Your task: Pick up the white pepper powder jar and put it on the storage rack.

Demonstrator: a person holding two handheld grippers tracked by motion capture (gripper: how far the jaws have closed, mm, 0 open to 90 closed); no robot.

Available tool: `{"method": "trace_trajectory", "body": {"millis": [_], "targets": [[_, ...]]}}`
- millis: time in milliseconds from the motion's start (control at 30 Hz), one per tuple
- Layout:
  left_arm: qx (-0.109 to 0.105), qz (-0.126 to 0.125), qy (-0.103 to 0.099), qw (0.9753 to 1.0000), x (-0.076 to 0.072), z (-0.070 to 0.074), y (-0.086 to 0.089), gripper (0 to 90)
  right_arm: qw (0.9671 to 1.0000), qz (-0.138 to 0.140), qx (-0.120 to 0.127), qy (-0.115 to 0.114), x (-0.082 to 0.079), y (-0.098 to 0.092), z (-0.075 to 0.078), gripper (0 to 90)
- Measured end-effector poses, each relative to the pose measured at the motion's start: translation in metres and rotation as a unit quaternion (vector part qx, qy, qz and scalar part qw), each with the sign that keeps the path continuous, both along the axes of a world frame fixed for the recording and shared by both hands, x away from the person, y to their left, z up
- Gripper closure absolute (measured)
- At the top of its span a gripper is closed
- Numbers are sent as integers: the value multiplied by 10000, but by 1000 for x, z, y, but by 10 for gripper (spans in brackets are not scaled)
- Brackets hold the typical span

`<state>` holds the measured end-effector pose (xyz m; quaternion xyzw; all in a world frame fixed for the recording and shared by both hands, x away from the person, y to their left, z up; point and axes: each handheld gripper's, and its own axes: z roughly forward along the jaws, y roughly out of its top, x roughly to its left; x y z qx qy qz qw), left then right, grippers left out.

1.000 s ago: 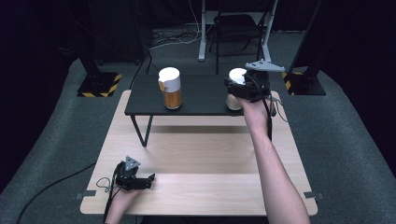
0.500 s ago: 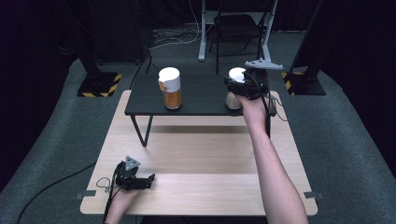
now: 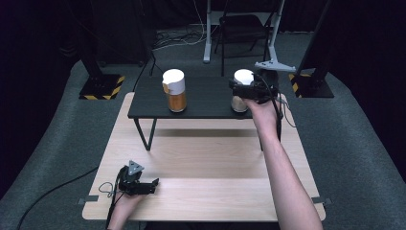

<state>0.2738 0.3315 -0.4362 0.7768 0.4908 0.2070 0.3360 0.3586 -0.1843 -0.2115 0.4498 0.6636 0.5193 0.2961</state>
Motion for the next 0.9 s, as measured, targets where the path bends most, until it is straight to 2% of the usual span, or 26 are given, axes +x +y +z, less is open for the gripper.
{"method": "trace_trajectory", "body": {"millis": [167,500,700,900], "targets": [[3,-1,3,10000,0,0,0,29,9999,105,0,-33,-12,-8,-4,19],[8,10,1,10000,0,0,-1,29,9998,149,-58,-136,-39,-25,-22,0],[6,15,1,10000,0,0,-1,29,9998,82,0,-156,-53,-34,-35,0],[5,24,-2,10000,0,0,-1,29,9997,57,218,-132,-68,-44,-53,0]]}}
